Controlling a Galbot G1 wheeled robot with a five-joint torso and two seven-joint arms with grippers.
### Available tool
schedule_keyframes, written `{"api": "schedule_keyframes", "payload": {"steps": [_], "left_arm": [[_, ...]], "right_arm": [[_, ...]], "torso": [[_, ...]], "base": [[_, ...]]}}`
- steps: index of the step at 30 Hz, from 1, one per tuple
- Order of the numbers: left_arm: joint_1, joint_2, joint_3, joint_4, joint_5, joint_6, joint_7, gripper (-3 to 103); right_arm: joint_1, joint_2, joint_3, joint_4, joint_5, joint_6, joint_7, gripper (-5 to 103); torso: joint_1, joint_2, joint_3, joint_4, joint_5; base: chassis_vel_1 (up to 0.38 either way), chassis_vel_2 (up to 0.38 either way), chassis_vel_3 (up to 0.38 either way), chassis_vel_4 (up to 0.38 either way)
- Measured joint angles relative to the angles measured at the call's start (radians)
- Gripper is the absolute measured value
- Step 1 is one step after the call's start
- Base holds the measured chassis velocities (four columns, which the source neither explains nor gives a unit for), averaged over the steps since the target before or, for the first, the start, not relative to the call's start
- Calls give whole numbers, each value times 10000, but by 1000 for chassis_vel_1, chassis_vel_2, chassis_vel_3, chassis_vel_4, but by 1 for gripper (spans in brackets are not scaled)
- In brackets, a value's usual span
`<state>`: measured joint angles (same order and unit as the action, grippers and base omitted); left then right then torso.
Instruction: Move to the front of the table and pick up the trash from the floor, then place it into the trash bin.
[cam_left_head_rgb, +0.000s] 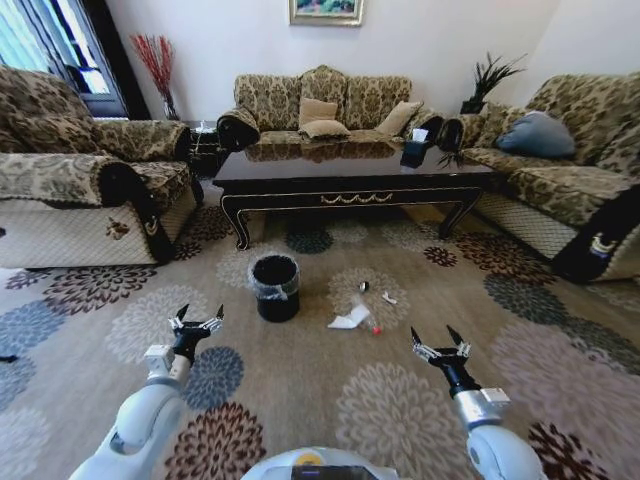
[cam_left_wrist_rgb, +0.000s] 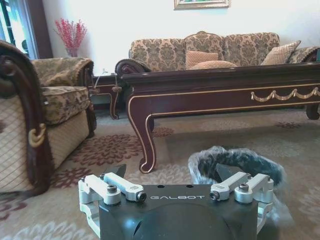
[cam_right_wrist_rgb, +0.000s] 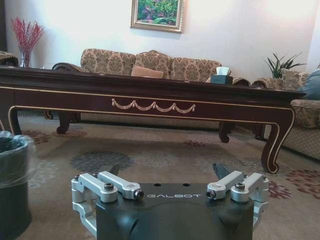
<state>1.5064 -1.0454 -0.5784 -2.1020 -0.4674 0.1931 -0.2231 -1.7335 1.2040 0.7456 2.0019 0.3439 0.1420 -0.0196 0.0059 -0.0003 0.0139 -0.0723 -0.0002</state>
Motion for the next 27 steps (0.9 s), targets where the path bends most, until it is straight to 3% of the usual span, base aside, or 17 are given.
{"api": "schedule_keyframes", "payload": {"steps": [9, 14, 19, 20, 23, 24, 25, 27], "left_arm": [[-603, 194, 589, 285, -91, 192, -283, 100], [-946, 326, 937, 353, -300, 601, -671, 100], [-1882, 785, 1537, 242, -1549, 2138, -1464, 100], [-1882, 785, 1537, 242, -1549, 2138, -1464, 100], [-2135, 1038, 1618, 174, -2338, 3135, -1799, 100], [-2135, 1038, 1618, 174, -2338, 3135, -1799, 100], [-2293, 1152, 1678, 149, -2933, 3647, -1983, 100], [-2587, 1255, 1813, 148, -3581, 4121, -2210, 100]], "right_arm": [[-87, 157, -35, 143, -58, -54, 144, 100], [-103, 212, -58, 121, -96, -84, 347, 100], [-34, 220, -226, 37, -244, -85, 506, 100], [-34, 220, -226, 37, -244, -85, 506, 100], [128, 36, -469, -82, -284, -90, 526, 100], [128, 36, -469, -82, -284, -90, 526, 100], [170, -51, -581, -150, -307, -91, 527, 100], [179, -91, -640, -196, -341, -91, 527, 100]], "torso": [[1, 0, 3, 1, 0], [1, 0, 4, 1, 0], [3, -1, 6, -4, 1], [3, -1, 6, -4, 1], [0, 0, 3, 2, 2], [0, 0, 3, 2, 2], [-1, -1, 3, 4, 2], [-1, -1, 3, 5, 1]], "base": [[-239, 240, 236, -260], [-218, 224, 218, -191], [-85, 106, 91, -98], [-51, 13, 14, -51], [0, 0, 0, 0], [0, 0, 0, 0], [0, 0, 0, 0], [0, 0, 0, 0]]}}
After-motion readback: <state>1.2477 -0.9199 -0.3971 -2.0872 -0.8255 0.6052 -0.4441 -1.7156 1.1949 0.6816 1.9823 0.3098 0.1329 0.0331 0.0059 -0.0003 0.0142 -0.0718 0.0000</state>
